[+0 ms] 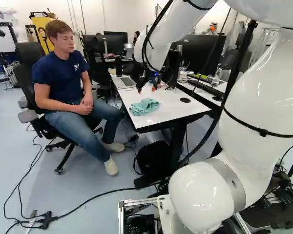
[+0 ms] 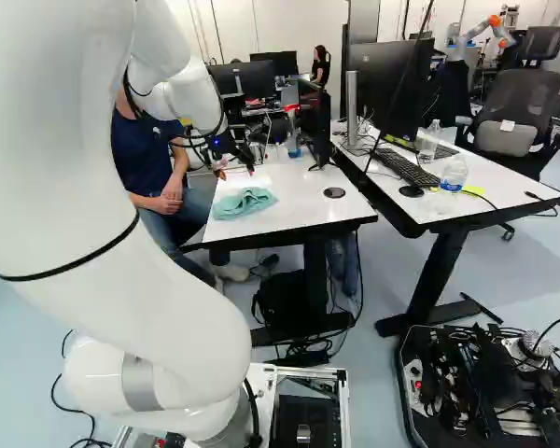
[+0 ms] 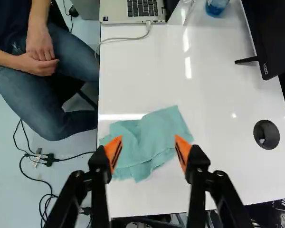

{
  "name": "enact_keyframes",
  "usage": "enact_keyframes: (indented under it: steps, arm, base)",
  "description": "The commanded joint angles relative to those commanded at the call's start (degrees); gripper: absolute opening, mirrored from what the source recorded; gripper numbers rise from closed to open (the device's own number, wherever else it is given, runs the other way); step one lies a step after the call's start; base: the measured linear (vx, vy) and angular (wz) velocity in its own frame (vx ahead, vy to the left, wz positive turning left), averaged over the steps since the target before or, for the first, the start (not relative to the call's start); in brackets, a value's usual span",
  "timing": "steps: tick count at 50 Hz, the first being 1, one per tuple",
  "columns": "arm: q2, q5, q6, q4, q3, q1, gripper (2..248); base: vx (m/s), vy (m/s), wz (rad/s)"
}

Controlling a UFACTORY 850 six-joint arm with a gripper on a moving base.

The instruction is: Clean the table with the green towel

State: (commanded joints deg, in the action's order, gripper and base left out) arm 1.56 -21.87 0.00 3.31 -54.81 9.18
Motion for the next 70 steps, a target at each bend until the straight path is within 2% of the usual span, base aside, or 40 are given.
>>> enact_keyframes:
  steps: [4, 5, 10, 11, 39, 70]
  arm:
    - [0.0, 0.0, 0.0, 0.0, 0.0, 0.0, 174]
    - [0.0, 0.0, 0.0, 0.0, 0.0, 0.0, 212]
    - [0.0, 0.0, 0.0, 0.0, 0.0, 0.0, 212]
    - [0.0, 0.0, 0.0, 0.0, 0.0, 0.0, 245]
    - [-3.3, 0.0, 0.0, 0.0, 1.4, 0.1, 247]
    - [-10.8, 0.0, 0.0, 0.0, 8.5, -1.3, 247]
  base:
    - [0.000, 0.000, 0.000]
    - [0.000, 0.000, 0.000]
    - [0.000, 0.000, 0.000]
    - [0.000, 0.000, 0.000]
    - [0.000, 0.000, 0.000]
    - [0.000, 0.000, 0.000]
